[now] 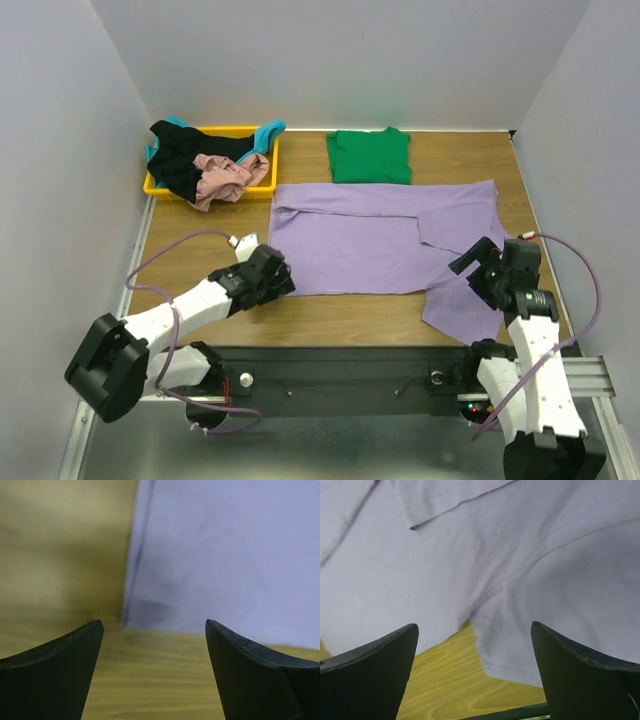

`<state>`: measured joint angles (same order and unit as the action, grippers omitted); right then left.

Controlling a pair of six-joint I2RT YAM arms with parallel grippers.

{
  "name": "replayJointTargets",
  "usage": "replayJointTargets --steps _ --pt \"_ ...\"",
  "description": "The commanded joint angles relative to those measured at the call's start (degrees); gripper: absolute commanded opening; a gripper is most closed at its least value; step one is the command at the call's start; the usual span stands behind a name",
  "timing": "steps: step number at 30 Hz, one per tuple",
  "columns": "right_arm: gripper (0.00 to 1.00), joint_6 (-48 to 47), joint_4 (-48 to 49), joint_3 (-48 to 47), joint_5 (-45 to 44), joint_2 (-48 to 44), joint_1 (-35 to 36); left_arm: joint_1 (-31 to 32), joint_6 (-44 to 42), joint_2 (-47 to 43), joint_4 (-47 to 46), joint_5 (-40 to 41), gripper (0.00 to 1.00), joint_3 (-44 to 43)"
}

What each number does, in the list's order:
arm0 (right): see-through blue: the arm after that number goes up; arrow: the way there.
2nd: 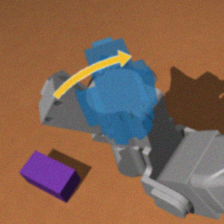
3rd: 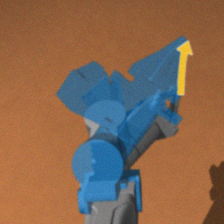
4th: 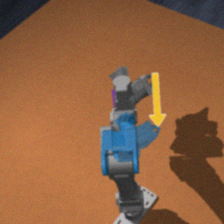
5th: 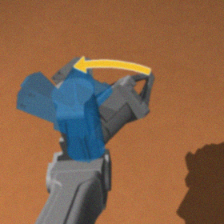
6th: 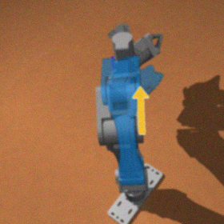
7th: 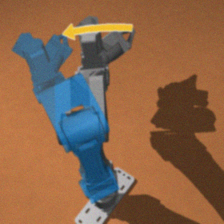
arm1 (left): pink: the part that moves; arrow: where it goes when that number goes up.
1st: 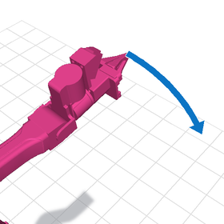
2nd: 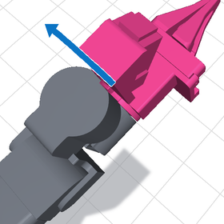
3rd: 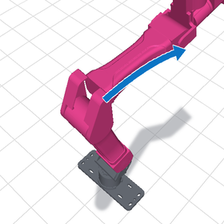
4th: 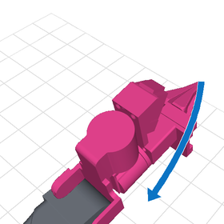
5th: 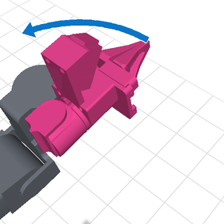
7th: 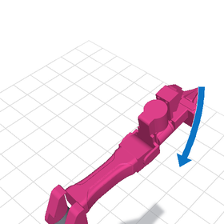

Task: Fold and stack the t-shirts
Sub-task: Fold the tshirt

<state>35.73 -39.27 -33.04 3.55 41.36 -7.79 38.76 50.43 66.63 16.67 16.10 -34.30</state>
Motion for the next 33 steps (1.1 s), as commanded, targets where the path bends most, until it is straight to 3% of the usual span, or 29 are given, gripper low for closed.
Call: replayJointTargets --steps 1,8,14,17,22,24,33 --pt "1.0 9.2 -2.6 1.2 2.4 -7.8 0.1 0.9 7.7 -6.6 1.4 -4.8 0.96 6.9" --pt "1.0 14.7 -5.3 3.9 -0.6 -5.4 0.1 1.3 10.5 -7.0 1.7 -3.7 0.93 9.3" --pt "1.0 20.4 -6.3 6.6 -0.8 -2.6 0.1 1.3 10.6 -2.9 0.1 -2.7 0.72 7.0" --pt "1.0 24.1 -6.8 8.1 -2.7 -5.3 0.1 1.2 10.8 1.0 1.2 -0.5 0.47 5.0" --pt "1.0 26.0 -9.2 8.1 -1.7 -9.5 0.1 1.1 11.5 3.7 2.1 3.1 0.2 3.1" --pt "1.0 26.0 -11.3 8.2 -2.4 -9.5 0.1 1.1 10.7 4.5 1.4 3.6 0.0 2.8" --pt "1.0 18.5 -17.0 6.2 2.0 -1.4 0.1 1.0 9.4 4.4 -2.2 3.1 0.0 2.1"
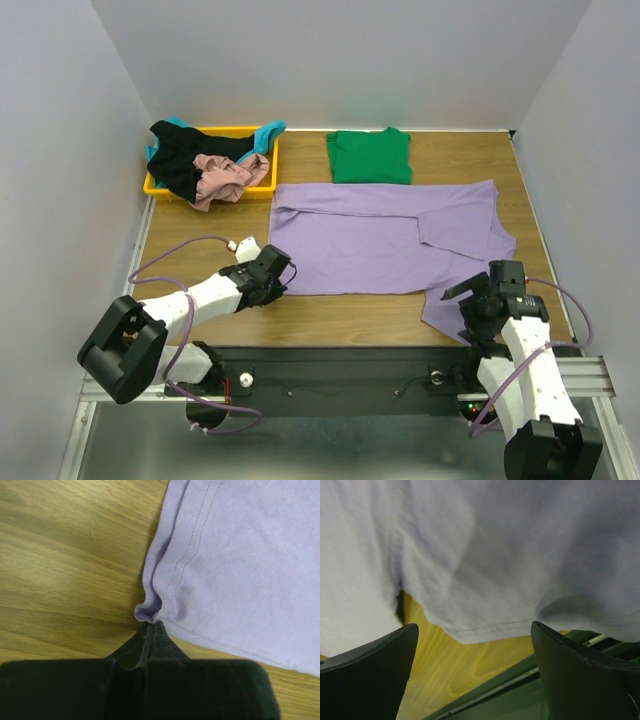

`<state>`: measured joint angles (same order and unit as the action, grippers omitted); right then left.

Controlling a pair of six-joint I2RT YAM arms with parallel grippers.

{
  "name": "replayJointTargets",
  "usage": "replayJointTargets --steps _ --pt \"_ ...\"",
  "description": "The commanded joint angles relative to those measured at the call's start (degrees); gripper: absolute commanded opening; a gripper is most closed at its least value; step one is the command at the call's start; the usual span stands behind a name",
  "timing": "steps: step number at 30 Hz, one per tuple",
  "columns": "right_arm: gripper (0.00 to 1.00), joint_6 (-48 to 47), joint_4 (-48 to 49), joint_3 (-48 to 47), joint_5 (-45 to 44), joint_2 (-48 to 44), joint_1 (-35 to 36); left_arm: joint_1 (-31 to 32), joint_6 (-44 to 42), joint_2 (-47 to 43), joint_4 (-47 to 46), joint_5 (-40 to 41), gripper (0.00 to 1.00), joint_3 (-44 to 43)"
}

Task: Fold and stack the t-shirts
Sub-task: Fold the tshirt

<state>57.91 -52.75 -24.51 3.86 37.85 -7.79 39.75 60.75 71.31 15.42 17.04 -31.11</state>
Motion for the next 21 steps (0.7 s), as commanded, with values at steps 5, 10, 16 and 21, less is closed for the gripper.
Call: replayJointTargets --steps 5,10,16,21 --pt "0.97 -5.1 -2.5 -1.8 2.2 5.3 0.1 -0.2 -1.3 -0.7 -1.4 2.6 0.0 -1.1" --pt "0.86 -5.8 2.2 0.2 2.2 9.4 0.1 -0.8 -1.4 -1.3 -1.5 2.7 0.0 -0.5" --pt "0.53 -5.6 6.7 3.0 1.8 12.2 0.1 -1.7 -2.0 -1.7 -1.7 2.3 0.0 -0.4" --pt "0.21 -5.8 8.5 2.9 1.5 12.1 0.1 -2.0 -2.2 -2.5 -1.6 2.0 0.0 -0.7"
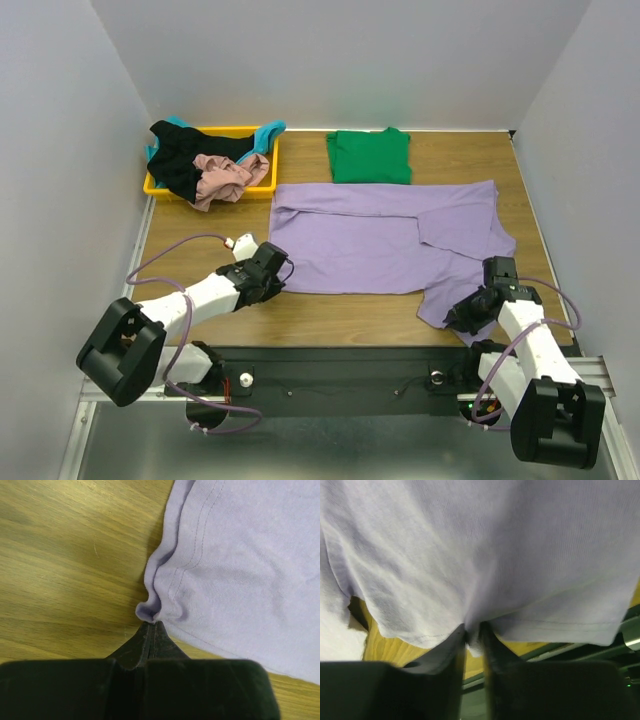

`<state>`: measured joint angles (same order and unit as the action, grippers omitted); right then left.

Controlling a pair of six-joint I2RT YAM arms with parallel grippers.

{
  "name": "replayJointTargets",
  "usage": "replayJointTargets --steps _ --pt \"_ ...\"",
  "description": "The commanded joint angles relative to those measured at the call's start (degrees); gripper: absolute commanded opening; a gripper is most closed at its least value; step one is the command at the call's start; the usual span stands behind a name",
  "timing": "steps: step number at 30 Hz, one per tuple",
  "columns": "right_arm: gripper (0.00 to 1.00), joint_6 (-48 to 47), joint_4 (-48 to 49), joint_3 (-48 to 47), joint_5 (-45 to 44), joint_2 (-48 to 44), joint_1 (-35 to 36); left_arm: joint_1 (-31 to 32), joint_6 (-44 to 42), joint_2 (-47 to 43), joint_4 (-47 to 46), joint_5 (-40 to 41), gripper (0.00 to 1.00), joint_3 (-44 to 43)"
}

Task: Fold and stack the t-shirts
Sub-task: Fold the tshirt

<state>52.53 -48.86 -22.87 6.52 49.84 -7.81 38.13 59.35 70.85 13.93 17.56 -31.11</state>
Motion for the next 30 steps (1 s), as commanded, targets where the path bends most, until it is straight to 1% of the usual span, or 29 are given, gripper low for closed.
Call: replayJointTargets --steps 1,3,4,5,9,12,15,18,24,30 --pt "0.18 -0.8 4.7 1.0 -1.5 -0.3 0.2 -0.3 -1.1 -2.2 -0.3 1.2 0.0 -0.7" --pt "0.1 -1.2 4.6 -0.6 -1.8 -1.0 0.2 -0.4 -1.4 -2.5 -0.7 0.7 0.0 -0.8" --pt "0.03 -1.7 4.5 -1.5 -2.3 -1.6 0.2 -0.4 -1.7 -2.5 -0.9 0.4 0.0 -1.1" --pt "0.01 -1.9 4.4 -3.4 -2.7 -1.8 0.2 -0.5 -1.8 -2.6 -1.1 0.1 0.0 -1.1" --pt "0.0 -3.7 4.1 -9.1 -5.7 -2.2 0.2 -0.7 -3.1 -2.7 -3.0 -1.9 0.0 -1.4" --pt "0.0 -4.3 4.3 -12.4 -6.2 -1.4 0.2 -1.1 -3.8 -2.6 -3.1 -2.5 0.0 -2.3" --pt "0.01 -4.2 6.0 -14.3 -7.8 -0.3 0.2 -2.4 -4.4 -2.6 -3.6 -2.8 0.0 -3.1" --pt "0.01 -5.4 10.0 -18.2 -7.8 1.5 0.2 -4.1 -6.1 -2.5 -5.4 -4.6 0.0 -3.6" --pt "0.01 -4.5 16.9 -19.3 -4.5 5.7 0.2 -6.3 -7.7 -1.2 -8.0 -5.2 0.0 -6.4" --pt "0.0 -3.0 23.7 -21.4 -6.2 9.8 0.2 -8.3 -9.8 3.3 -8.7 -6.0 0.0 -11.6"
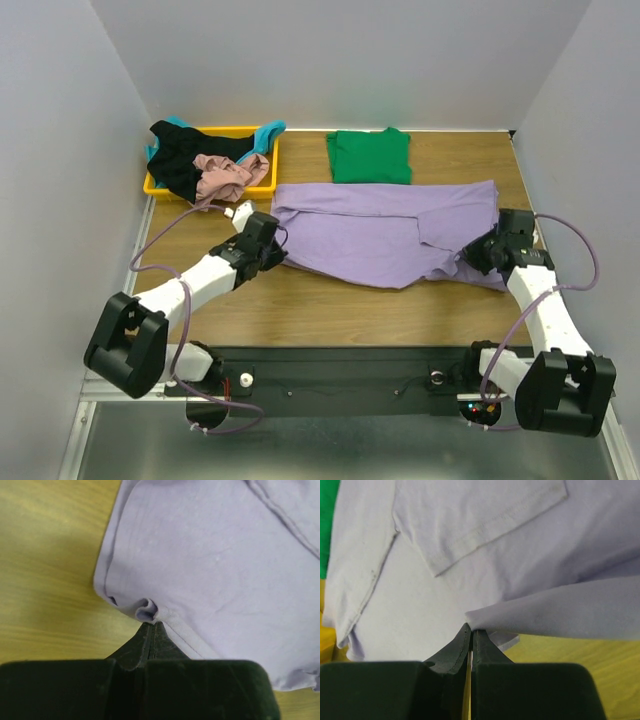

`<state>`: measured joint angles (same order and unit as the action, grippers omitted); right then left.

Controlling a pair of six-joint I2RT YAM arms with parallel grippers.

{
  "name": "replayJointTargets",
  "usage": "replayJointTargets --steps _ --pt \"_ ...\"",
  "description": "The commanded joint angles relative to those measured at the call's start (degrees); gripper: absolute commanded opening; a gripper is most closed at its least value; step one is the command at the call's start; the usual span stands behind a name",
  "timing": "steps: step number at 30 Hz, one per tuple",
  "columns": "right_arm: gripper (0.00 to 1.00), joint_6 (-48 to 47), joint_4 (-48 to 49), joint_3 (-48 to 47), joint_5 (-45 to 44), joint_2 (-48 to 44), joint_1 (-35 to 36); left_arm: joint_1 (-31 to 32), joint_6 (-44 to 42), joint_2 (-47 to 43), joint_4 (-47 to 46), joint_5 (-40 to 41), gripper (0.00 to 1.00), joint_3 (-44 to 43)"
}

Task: Fold and stack the t-shirts
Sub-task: Fold the tshirt

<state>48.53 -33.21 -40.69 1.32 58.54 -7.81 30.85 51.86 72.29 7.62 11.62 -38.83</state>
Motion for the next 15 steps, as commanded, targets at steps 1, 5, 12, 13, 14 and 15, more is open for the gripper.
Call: replayJointTargets --steps 1,5,12,13,14,15 --pt "0.0 1.0 9.3 -4.7 -2.9 1.8 0.2 -1.4 -2.5 2.5 -2.4 -0.3 0.0 -4.5" --pt "0.0 1.4 12.3 -7.3 -4.7 6.5 0.2 -3.3 -3.6 5.9 -2.4 -0.7 0.0 -8.0" --pt "0.0 -0.7 14.8 -14.5 -4.1 16.1 0.2 -5.5 -3.0 9.8 -2.1 0.5 0.0 -11.4" --pt "0.0 -0.7 15.2 -15.2 -4.0 16.9 0.2 -5.6 -3.0 9.9 -2.2 0.9 0.0 -11.6" --pt "0.0 -0.8 15.4 -16.4 -3.9 17.6 0.2 -5.7 -2.9 10.1 -2.5 0.9 0.0 -12.1" --pt "0.0 -0.9 15.5 -17.0 -4.1 18.5 0.2 -5.7 -3.0 10.6 -2.6 1.0 0.0 -12.4"
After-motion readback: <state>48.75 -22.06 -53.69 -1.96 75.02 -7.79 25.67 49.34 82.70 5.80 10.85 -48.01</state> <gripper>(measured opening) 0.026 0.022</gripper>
